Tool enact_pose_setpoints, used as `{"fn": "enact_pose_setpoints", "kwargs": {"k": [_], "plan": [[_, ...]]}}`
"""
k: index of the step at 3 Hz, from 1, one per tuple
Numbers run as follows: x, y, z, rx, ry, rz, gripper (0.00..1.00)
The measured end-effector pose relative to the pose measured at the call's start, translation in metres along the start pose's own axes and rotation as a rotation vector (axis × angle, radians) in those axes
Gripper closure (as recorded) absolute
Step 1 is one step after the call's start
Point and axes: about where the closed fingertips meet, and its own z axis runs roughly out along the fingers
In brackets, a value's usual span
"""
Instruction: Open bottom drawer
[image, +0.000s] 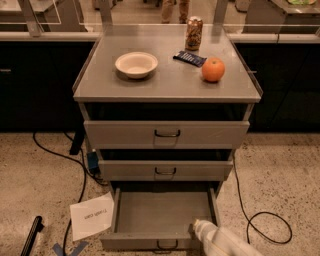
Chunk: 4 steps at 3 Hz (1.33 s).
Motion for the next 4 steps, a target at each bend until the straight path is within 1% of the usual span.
{"fn": "enact_pose_setpoints", "kwargs": {"k": [1,2,4], "plan": [[-0.005,0.01,-0.036,-0.062,-0.138,0.063,1.0],[-0.02,-0.02,-0.05,-0.017,-0.212,0.051,0.81],[-0.02,-0.02,-0.05,-0.017,-0.212,0.051,0.34]]}}
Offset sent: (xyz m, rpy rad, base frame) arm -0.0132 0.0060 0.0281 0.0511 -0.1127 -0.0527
